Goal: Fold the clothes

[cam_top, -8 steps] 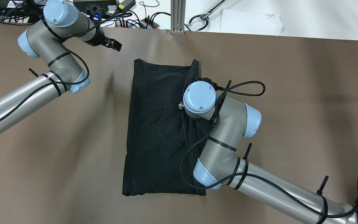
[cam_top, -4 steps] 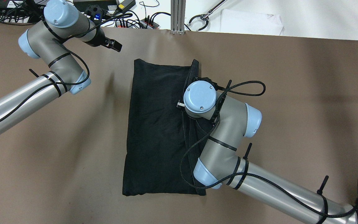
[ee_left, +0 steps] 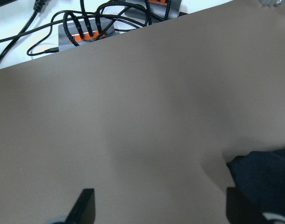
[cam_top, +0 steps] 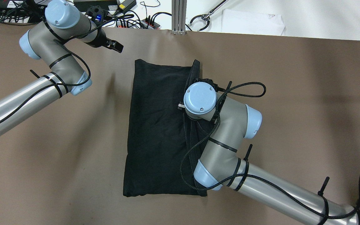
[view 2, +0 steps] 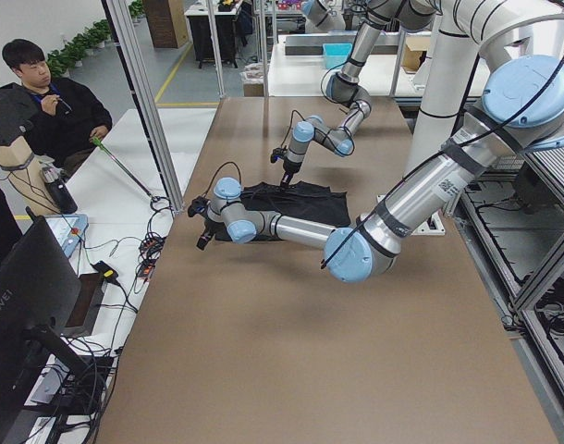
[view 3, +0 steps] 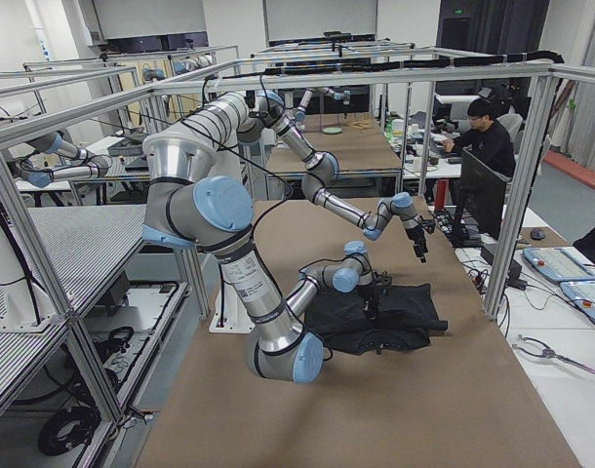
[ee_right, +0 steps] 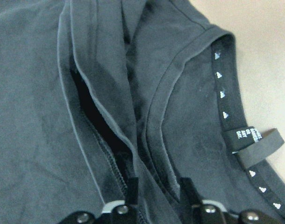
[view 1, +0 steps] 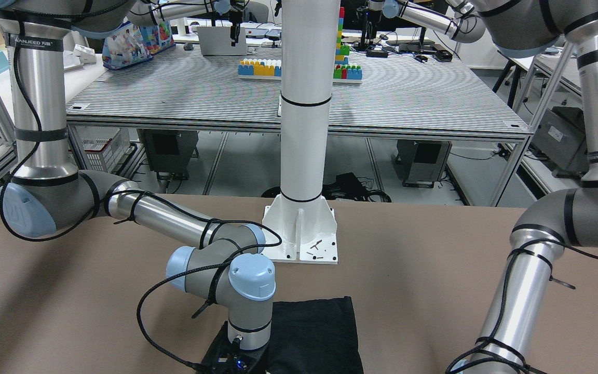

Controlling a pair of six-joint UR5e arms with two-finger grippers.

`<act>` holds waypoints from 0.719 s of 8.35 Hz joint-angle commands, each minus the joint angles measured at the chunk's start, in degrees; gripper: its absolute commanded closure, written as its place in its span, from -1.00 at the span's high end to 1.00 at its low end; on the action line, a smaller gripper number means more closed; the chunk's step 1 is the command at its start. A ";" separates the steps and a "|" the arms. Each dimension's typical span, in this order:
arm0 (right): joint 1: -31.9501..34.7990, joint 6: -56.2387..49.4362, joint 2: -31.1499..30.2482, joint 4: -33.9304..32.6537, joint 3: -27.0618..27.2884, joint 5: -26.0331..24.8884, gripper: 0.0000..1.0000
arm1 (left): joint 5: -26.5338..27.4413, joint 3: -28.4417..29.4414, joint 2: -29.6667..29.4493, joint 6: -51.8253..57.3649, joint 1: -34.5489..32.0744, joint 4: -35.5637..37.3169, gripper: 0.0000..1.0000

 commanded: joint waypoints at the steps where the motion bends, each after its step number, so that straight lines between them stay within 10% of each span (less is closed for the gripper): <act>1: -0.37 -0.07 0.12 0.10 -0.30 -0.01 -0.16 | 0.00 0.00 0.00 0.00 0.02 0.09 1.00; 4: -0.73 -0.07 0.20 0.10 -1.18 -0.01 -0.14 | 0.00 0.00 0.00 0.00 0.02 0.09 1.00; 6: -0.73 0.02 0.29 0.10 -1.18 0.08 -0.56 | 0.00 0.00 0.00 0.00 0.02 0.09 1.00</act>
